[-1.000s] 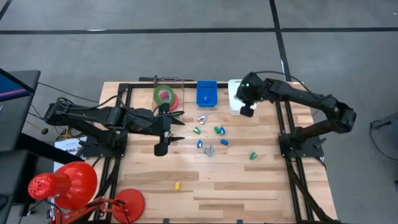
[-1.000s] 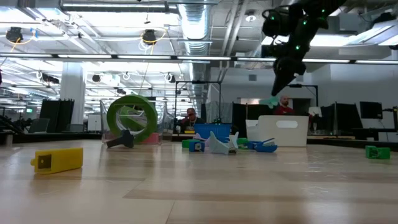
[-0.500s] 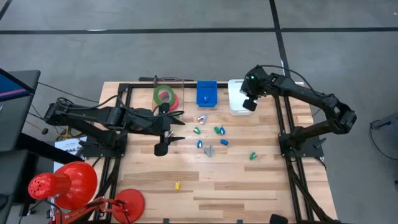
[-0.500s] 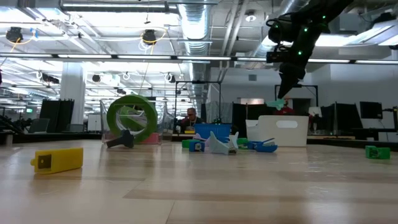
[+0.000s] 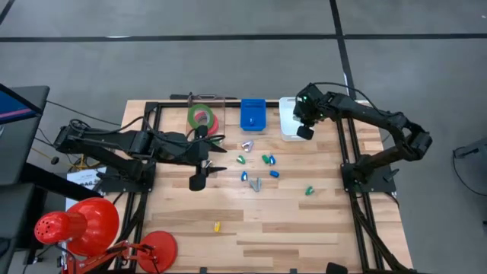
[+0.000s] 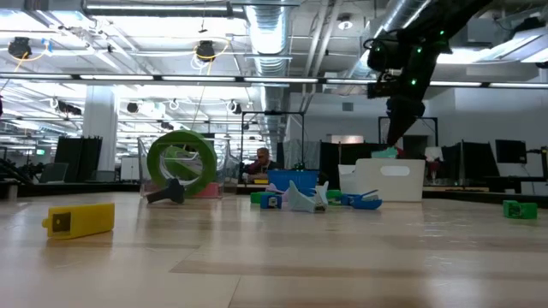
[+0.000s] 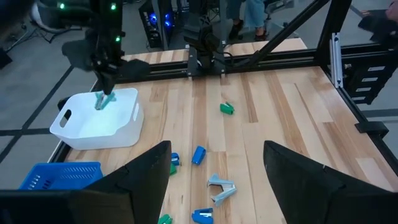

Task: Pick and place Stapler, Stapler remover, tape
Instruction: Put the light blue stapler remover into the white bin, then put the blue stapler into the blue bin

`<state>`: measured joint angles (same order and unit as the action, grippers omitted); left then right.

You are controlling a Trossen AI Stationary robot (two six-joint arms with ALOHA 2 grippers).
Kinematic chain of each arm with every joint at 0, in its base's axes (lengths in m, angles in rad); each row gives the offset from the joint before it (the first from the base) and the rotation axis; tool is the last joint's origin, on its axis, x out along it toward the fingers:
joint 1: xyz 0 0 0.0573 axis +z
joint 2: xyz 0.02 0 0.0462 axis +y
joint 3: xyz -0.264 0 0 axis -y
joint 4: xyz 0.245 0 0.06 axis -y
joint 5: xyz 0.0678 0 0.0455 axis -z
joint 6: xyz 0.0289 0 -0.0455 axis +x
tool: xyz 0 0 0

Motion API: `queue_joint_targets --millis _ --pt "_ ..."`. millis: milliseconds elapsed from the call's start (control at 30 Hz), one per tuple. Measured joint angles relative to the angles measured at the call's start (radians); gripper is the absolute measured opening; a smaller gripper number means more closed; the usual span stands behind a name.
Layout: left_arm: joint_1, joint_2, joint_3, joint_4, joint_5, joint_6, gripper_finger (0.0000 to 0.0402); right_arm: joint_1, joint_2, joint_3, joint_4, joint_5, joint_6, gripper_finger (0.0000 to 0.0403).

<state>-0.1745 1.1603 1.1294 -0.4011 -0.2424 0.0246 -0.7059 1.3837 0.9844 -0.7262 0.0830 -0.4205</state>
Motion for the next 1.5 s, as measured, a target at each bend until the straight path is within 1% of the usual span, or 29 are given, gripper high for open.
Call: queue_joint_targets --millis 467,800,900,1000,1267,1400,1500 --pt "0.000 0.000 0.000 0.007 0.000 0.000 0.0245 -0.018 0.165 0.000 0.047 0.000 0.003 0.0000" --pt "0.000 0.000 0.000 0.012 0.000 0.000 0.0245 -0.016 0.172 0.001 0.070 0.003 0.003 0.0000" --pt "0.000 0.000 0.000 0.014 0.000 0.000 0.0245 -0.016 0.172 0.002 0.073 0.010 0.003 0.0008" --pt "0.000 0.000 0.000 0.014 0.000 0.000 0.0245 -0.014 0.172 0.002 0.083 0.021 -0.003 0.0036" --pt "0.000 0.000 0.000 0.015 0.000 0.000 0.0245 -0.014 0.167 0.002 0.076 0.022 -0.005 0.0148" --pt "0.000 0.000 0.000 0.016 0.000 0.000 0.0245 -0.002 0.121 0.006 0.076 0.020 -0.029 0.0194" --pt "0.002 0.000 0.000 0.017 0.000 0.000 0.0245 0.014 0.065 0.028 0.079 0.016 -0.032 0.0218"
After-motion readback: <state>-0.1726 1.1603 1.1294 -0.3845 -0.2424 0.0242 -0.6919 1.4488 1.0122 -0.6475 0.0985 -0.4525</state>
